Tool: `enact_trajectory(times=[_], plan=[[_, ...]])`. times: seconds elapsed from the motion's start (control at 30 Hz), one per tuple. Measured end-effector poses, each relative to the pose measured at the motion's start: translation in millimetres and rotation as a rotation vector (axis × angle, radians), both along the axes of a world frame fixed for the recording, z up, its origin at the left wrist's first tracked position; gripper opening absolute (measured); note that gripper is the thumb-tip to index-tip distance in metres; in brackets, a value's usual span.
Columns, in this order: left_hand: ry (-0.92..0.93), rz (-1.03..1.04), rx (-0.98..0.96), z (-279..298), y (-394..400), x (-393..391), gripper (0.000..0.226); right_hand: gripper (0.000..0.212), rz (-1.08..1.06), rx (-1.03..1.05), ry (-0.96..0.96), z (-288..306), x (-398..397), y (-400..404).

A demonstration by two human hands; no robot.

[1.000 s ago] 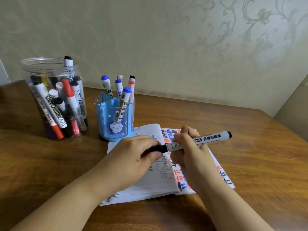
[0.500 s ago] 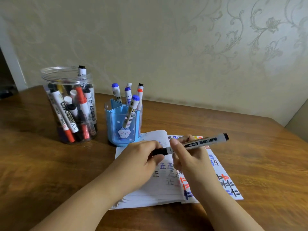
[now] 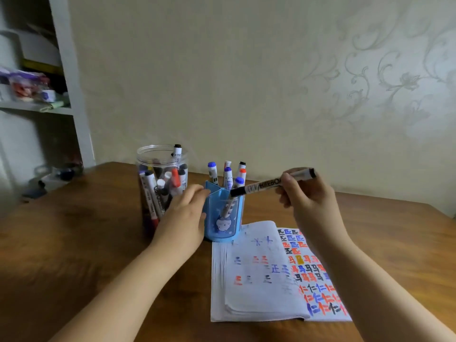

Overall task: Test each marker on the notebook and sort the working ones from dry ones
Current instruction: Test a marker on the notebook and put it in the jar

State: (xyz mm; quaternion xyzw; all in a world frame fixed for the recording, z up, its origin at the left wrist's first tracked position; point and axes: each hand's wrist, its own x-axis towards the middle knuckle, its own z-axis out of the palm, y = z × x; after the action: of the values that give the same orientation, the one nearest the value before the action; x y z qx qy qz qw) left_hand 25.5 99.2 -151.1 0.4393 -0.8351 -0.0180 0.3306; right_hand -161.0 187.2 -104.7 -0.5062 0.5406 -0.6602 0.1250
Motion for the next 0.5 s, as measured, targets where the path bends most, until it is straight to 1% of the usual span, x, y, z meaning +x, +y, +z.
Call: enact_trajectory(times=[0.1, 0.17, 0.3, 0.4, 0.5], plan=[[0.005, -0.048, 0.038, 2.5, 2.0, -3.6, 0.049, 0.01, -0.044, 0.039, 0.175, 7.7, 14.0, -22.5], [0.016, -0.087, 0.021, 2.7, 5.2, -5.0, 0.047, 0.009, -0.075, 0.096, 0.287, 8.9, 20.1, -35.2], [-0.018, -0.14, -0.029, -0.9, 13.3, -7.9, 0.049, 0.023, -0.112, 0.179, 0.521, 10.9, 26.7, -51.9], [0.015, -0.147, -0.029, -2.3, 15.5, -8.7, 0.048, 0.023, -0.098, 0.251, 0.579, 11.0, 27.0, -58.2], [0.013, -0.147, -0.015, -2.9, 14.1, -8.2, 0.05, 0.02, -0.096, 0.27, 0.612, 4.0, 25.6, -61.7]])
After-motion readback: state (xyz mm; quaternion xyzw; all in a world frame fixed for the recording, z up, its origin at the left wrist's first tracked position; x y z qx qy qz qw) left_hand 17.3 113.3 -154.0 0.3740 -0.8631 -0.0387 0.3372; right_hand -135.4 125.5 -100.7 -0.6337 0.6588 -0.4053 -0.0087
